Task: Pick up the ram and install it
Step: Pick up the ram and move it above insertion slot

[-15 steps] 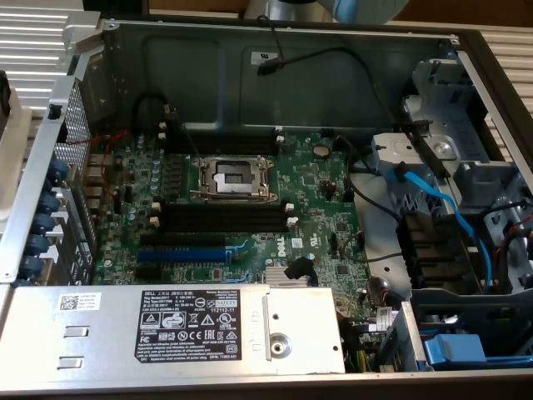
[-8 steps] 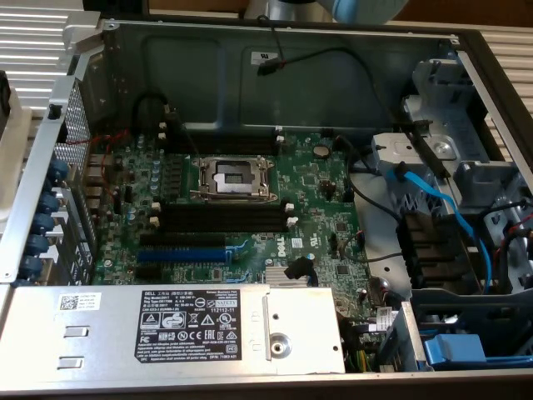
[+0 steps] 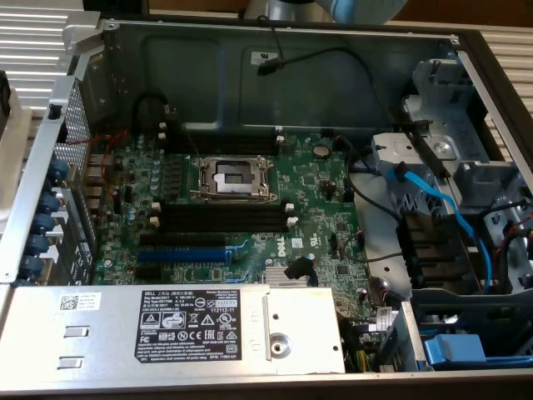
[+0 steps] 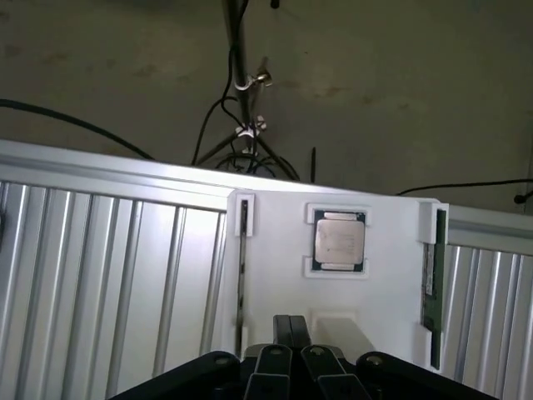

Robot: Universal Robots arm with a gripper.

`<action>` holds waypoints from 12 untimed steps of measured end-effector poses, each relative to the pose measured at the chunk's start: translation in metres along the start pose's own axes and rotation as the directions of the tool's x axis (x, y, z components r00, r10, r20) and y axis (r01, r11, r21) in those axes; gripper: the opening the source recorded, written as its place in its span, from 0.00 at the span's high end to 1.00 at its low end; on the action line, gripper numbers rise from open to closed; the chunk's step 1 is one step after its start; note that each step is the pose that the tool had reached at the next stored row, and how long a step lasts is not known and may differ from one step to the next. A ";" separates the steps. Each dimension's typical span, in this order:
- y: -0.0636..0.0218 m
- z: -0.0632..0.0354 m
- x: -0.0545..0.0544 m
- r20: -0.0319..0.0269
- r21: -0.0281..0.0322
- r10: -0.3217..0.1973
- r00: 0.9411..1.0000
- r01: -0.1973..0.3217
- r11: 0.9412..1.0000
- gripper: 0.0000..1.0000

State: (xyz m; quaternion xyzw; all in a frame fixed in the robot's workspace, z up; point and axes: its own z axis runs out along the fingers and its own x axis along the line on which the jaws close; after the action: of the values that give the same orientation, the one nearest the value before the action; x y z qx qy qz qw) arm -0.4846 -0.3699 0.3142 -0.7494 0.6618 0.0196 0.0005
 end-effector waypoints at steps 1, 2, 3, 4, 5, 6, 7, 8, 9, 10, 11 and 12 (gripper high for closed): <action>0.0003 0.0018 0.000 0.000 0.000 0.000 1.000 0.000 1.000 0.90; 0.0007 0.0036 0.000 0.000 0.000 -0.001 1.000 0.001 1.000 0.90; 0.0011 0.0055 0.000 0.000 0.000 -0.001 1.000 0.001 1.000 0.90; 0.0015 0.0073 0.000 0.000 0.000 -0.001 1.000 0.001 1.000 0.90; 0.0020 0.0092 0.000 0.000 0.000 -0.001 1.000 0.001 1.000 0.90; 0.0023 0.0110 0.000 0.000 0.000 -0.002 1.000 0.002 1.000 0.90; 0.0026 0.0129 0.000 0.000 0.000 -0.002 1.000 0.002 1.000 0.90; 0.0028 0.0147 0.000 0.000 0.000 -0.002 1.000 0.002 1.000 0.90; 0.0030 0.0165 0.000 0.000 0.000 -0.002 1.000 0.002 1.000 0.90; 0.0032 0.0183 0.000 0.000 0.000 -0.002 1.000 0.002 1.000 0.90; 0.0034 0.0200 0.000 0.000 0.000 -0.002 1.000 0.002 1.000 0.90; 0.0035 0.0219 0.000 0.000 0.000 -0.002 1.000 0.002 1.000 0.90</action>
State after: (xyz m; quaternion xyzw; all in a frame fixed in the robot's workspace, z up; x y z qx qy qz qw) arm -0.4886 -0.3699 0.2924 -0.7501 0.6611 0.0194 0.0006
